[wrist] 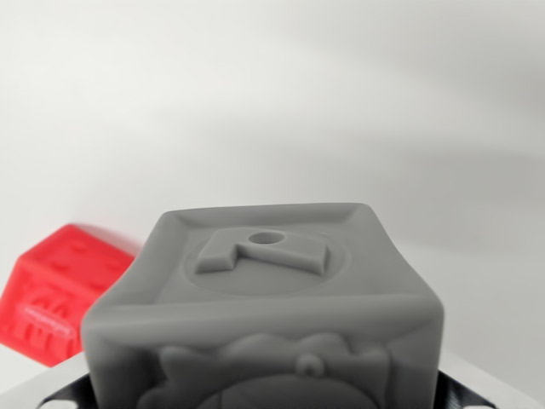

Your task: Destack cube

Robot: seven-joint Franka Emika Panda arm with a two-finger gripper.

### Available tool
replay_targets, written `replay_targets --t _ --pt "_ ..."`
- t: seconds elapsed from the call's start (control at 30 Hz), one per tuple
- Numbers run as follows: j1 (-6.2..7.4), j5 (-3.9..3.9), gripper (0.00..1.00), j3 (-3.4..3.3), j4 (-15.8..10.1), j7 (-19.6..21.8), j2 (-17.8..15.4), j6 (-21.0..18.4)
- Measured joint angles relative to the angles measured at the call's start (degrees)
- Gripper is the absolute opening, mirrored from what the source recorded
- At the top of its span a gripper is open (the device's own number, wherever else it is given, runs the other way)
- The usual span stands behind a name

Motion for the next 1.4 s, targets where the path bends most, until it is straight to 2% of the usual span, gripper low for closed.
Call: replay_targets --t 0.8,1.4 --pt "-2.77 -0.09 0.00 -0.08 7.9 -12.4 4.8 -3.1" --pt "-2.82 -0.35 0.00 -0.17 8.0 -12.7 10.3 1.8"
